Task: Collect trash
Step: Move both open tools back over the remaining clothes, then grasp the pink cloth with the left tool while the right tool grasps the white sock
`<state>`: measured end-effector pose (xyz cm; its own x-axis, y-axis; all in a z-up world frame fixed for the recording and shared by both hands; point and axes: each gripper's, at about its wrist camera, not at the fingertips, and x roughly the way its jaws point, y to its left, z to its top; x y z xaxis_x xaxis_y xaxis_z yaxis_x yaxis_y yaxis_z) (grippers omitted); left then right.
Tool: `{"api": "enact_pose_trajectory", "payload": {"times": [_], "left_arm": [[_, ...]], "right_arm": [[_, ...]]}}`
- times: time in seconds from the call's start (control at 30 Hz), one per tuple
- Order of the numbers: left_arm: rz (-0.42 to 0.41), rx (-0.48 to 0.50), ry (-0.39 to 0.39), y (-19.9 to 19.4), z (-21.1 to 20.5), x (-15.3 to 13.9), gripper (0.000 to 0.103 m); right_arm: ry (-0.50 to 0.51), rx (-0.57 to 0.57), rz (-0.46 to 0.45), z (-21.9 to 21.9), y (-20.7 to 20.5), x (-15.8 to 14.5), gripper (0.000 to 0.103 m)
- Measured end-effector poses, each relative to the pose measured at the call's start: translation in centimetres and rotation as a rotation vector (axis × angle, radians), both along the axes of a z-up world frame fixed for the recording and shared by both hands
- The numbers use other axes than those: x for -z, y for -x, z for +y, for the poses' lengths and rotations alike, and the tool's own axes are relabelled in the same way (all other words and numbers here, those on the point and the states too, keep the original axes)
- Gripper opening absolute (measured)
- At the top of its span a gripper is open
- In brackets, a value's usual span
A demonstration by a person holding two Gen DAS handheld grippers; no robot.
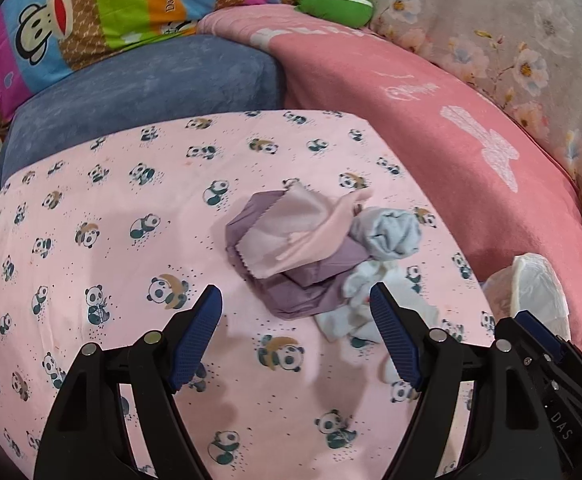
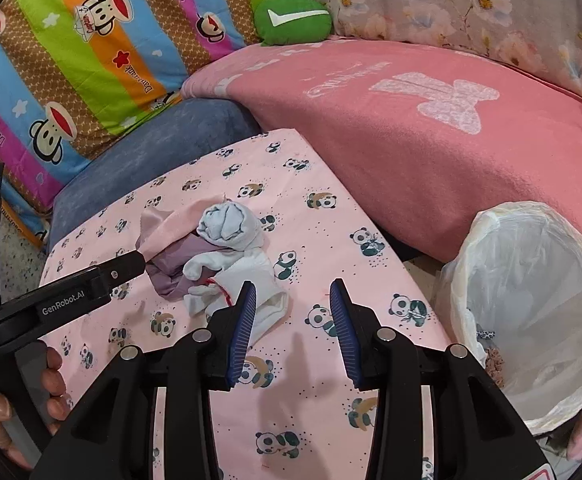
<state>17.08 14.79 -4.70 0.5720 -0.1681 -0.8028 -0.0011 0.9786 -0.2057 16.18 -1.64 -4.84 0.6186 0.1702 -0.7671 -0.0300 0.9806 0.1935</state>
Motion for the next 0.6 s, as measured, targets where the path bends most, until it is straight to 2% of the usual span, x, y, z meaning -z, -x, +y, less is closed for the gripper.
{"api": "enact_pose_trajectory", "payload": {"times": [0.47, 0.5, 0.6], "left_arm": [[0.006, 0.023, 0.058, -3.3, 1.4, 1.4, 0.071], [0.003, 0.031, 0.062, -3.4, 1.4, 1.5, 0.070], [0.011, 0.058, 0.068, -3.8, 1.0, 1.9, 0.055]], "right_arm": [[0.009, -0.030, 0.092, 3.1, -4.4, 4.6, 0.040], [0.010, -0.032, 0.106, 3.3, -4.6, 5.2, 0.040], [0.012, -0.033, 0.130, 3.5, -5.0, 6.3, 0.040]]}}
